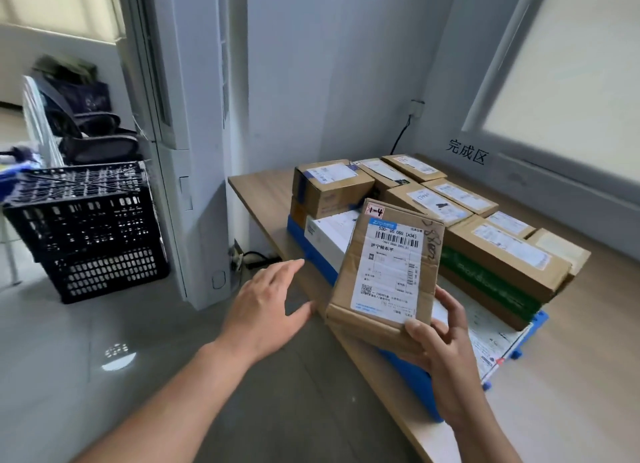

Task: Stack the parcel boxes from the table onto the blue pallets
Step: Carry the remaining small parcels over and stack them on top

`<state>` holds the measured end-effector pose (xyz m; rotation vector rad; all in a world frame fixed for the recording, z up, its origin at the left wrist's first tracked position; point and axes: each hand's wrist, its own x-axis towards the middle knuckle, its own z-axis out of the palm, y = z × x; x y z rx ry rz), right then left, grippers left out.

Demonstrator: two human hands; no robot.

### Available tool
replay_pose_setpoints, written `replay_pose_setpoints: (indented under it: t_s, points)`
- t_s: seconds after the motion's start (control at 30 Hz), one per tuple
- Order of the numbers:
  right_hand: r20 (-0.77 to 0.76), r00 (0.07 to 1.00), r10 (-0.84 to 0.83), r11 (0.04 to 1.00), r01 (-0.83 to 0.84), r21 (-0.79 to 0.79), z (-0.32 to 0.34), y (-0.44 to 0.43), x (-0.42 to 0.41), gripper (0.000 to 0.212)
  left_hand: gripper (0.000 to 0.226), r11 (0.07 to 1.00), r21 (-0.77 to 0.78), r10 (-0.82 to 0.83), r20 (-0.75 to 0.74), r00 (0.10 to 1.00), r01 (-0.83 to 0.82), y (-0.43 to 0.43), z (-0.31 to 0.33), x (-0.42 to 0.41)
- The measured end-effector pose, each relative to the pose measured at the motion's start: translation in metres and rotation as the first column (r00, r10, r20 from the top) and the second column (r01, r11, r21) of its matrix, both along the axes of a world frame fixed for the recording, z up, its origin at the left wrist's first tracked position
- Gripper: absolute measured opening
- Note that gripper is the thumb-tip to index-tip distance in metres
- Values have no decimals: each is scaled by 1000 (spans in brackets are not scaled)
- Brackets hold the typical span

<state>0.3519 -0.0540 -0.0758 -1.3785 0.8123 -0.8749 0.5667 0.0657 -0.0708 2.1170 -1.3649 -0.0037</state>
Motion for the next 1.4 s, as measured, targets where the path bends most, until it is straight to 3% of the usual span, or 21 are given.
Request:
replay_pose_setpoints:
  t_s: [0.27, 0.57, 0.93, 1.17, 1.4]
  points:
    - [38, 999, -23, 998, 20, 67, -5, -43, 68, 58, 68, 998, 64, -26, 44, 999, 24, -50, 8, 63]
    - [24, 990, -136, 982, 131, 137, -11, -98, 104, 76, 68, 990, 103, -103, 54, 993, 97, -130, 11, 107]
    - [-63, 964, -257, 943, 265, 203, -15, -122, 150, 71, 55, 967, 77, -244, 24, 969, 242, -199, 10, 171]
    - [-118, 916, -383, 881, 401, 253, -12, -127, 183, 54, 48, 904, 40, -428, 97, 898, 426, -251, 20, 199]
    - [-191, 865, -464, 827, 500, 257, -10, -135, 213, 52, 46, 819, 185, -572, 193, 797, 543, -287, 17, 229]
